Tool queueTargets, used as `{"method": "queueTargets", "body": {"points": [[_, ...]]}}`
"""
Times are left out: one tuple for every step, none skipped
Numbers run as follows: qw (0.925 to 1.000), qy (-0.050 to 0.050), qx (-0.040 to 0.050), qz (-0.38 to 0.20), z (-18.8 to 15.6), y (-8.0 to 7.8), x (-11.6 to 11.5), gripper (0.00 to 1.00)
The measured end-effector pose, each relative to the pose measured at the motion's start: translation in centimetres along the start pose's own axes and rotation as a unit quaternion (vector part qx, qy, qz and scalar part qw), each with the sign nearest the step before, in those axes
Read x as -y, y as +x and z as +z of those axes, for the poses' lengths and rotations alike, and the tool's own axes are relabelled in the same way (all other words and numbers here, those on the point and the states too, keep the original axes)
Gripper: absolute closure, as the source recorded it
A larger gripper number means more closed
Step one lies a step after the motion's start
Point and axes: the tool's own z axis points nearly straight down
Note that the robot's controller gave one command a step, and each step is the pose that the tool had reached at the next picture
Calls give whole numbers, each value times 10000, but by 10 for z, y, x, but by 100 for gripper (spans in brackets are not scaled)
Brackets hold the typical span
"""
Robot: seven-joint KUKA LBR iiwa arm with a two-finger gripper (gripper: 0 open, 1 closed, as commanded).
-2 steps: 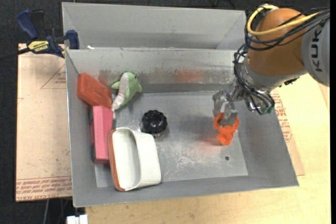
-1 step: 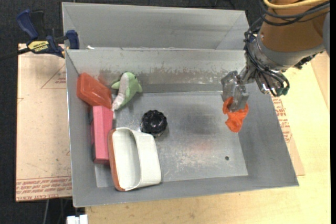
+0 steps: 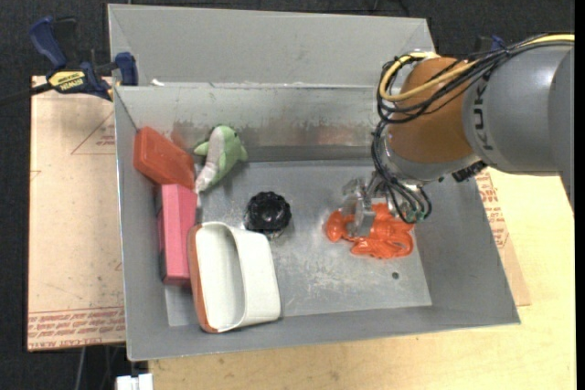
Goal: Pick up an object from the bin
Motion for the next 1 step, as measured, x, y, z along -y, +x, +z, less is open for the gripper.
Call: {"method": "queueTargets", "body": {"points": [[10000, 2, 20, -1, -2, -1, 0, 100]]}}
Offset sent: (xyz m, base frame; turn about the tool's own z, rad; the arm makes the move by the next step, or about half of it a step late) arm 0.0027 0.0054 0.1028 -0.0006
